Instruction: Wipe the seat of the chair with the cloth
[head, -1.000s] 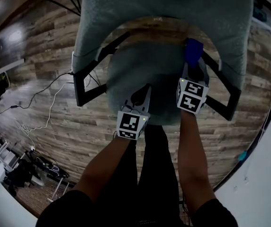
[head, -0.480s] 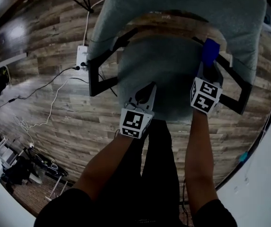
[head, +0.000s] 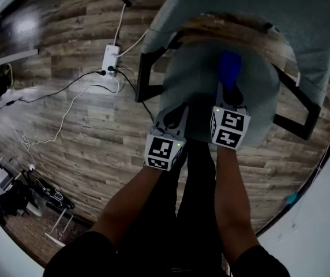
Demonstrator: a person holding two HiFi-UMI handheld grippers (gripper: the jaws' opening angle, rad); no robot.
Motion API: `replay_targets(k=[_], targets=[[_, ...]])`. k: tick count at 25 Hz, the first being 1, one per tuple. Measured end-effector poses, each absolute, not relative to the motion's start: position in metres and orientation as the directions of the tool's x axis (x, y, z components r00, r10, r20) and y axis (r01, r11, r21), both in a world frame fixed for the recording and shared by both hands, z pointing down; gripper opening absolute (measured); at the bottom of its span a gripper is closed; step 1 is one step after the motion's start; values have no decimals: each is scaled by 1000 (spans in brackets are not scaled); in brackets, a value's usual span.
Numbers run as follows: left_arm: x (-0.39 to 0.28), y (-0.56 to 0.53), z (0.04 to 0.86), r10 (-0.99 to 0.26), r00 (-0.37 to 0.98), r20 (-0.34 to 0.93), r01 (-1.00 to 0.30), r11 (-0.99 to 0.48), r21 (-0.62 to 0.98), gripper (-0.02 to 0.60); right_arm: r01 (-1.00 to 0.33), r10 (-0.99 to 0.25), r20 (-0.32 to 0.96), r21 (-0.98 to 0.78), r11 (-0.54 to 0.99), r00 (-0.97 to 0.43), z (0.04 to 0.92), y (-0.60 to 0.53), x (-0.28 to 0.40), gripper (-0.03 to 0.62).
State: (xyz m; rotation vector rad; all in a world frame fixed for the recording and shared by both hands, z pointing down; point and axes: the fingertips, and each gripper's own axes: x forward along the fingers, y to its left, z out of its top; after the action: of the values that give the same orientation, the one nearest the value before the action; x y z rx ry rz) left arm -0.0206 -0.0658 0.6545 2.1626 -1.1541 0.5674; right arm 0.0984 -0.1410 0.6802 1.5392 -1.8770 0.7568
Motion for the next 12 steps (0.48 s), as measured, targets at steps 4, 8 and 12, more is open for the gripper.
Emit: replay_targets(k=[4,8,12], targets=[[-47,-50,653,-605,494,624,-868,-378,321,6,-972,-640,737,-102,211,-216,679,-137,59,107],[-67,-43,656,-609,477,634,-879,-343,332,6,-955,-622,735,-125,267,-270,680,-137,23,107],[-80,-42,656,-621,479,620,-878,-346,331,6,-933,-600,734,-129,337,-318,685,-137,-11,107]])
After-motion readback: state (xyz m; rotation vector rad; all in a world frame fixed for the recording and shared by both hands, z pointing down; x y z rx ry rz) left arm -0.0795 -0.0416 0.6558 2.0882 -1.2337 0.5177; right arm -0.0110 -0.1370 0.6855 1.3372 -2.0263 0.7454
